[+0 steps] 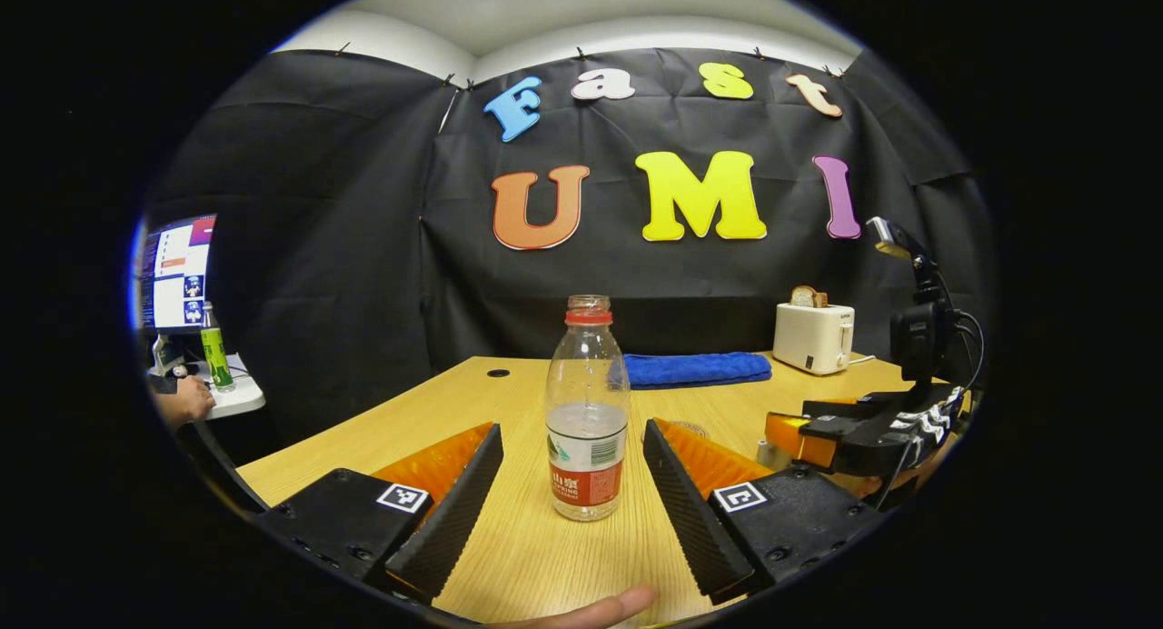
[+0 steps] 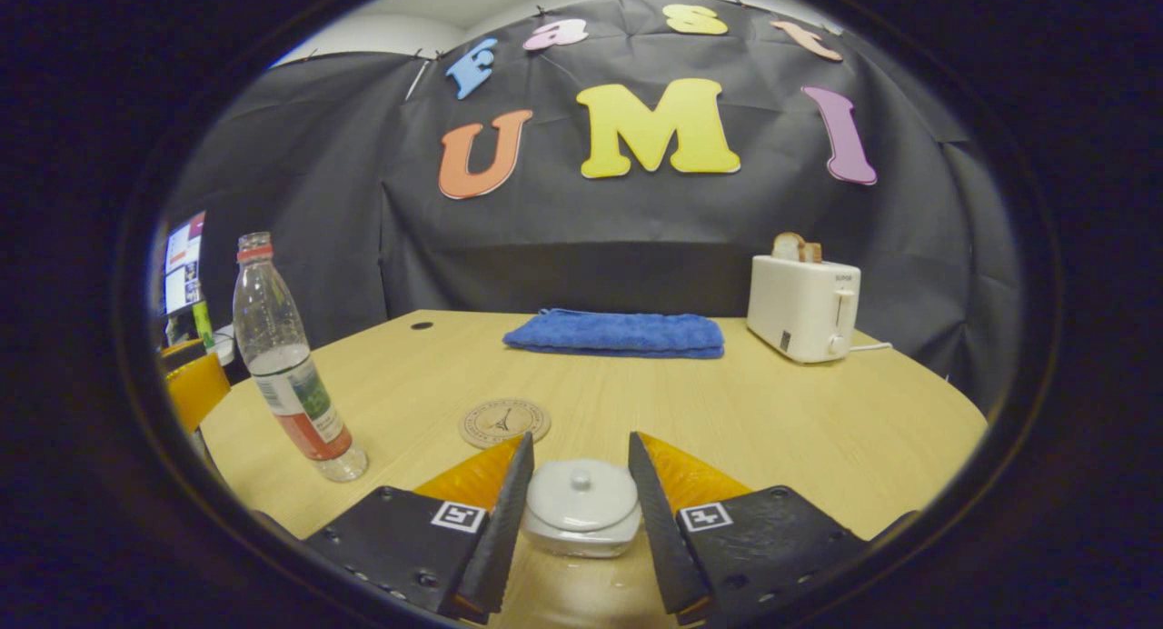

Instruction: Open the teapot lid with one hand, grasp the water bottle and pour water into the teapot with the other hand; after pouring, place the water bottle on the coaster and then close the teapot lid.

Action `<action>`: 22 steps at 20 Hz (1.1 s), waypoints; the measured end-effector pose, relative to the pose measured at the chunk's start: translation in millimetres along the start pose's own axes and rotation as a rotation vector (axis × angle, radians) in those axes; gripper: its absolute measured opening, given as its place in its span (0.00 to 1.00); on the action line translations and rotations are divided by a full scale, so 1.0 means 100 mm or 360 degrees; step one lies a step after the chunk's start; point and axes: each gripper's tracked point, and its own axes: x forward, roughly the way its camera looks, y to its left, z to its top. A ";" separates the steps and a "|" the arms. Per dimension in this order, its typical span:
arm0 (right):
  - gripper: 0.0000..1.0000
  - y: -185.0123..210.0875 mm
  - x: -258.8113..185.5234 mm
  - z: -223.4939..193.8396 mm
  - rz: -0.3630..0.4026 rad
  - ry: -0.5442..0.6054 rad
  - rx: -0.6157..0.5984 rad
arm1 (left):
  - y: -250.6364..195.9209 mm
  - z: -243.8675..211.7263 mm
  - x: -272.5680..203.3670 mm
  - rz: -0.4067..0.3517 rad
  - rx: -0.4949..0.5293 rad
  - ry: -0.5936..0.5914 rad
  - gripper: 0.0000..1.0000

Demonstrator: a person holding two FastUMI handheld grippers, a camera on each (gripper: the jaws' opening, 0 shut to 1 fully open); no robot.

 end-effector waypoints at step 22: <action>0.04 0.04 0.00 0.03 0.0114 -0.0093 -0.0014 | -0.15 -0.34 0.15 -0.0098 0.0027 0.0082 0.98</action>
